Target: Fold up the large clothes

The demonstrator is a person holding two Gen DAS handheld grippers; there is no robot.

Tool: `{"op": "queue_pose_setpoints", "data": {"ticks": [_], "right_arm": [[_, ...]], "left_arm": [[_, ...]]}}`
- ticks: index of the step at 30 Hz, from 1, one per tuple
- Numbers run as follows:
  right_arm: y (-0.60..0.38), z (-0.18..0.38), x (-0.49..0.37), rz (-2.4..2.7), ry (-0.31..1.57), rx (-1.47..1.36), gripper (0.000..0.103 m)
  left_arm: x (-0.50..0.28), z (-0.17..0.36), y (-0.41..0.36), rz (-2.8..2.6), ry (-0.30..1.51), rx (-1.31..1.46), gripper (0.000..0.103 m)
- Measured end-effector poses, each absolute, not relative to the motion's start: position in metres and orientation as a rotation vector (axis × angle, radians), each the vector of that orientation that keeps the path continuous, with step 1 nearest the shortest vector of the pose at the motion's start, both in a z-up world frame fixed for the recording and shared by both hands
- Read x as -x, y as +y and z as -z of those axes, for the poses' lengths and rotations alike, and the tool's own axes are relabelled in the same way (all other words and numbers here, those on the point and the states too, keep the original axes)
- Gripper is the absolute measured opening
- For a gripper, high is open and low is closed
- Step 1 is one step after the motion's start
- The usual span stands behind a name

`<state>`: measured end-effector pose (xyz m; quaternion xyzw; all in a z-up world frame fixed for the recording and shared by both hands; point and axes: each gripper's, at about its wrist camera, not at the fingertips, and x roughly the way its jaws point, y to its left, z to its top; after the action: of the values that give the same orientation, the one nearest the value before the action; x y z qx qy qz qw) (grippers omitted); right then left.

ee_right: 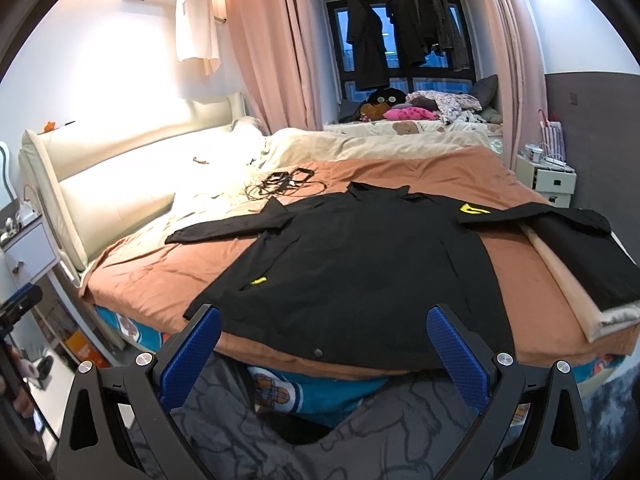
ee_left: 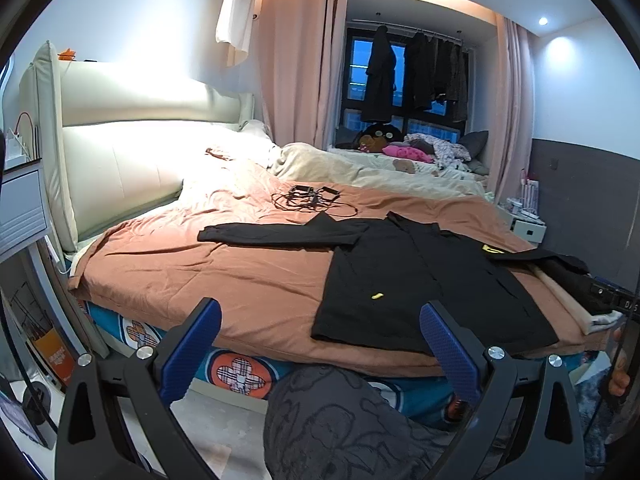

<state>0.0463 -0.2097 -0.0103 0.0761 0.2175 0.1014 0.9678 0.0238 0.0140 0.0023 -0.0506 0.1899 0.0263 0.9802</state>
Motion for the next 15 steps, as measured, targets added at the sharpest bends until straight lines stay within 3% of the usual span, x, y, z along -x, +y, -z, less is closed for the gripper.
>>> {"op": "queue_pose_setpoints", "data": {"ticks": [15], "right_arm": [[-0.190,0.024,-0.143,-0.202,0.513,-0.136,0.103]], "left_arm": [[-0.107,0.014,0.049,-0.076,0.459,0.117,0.102]]}}
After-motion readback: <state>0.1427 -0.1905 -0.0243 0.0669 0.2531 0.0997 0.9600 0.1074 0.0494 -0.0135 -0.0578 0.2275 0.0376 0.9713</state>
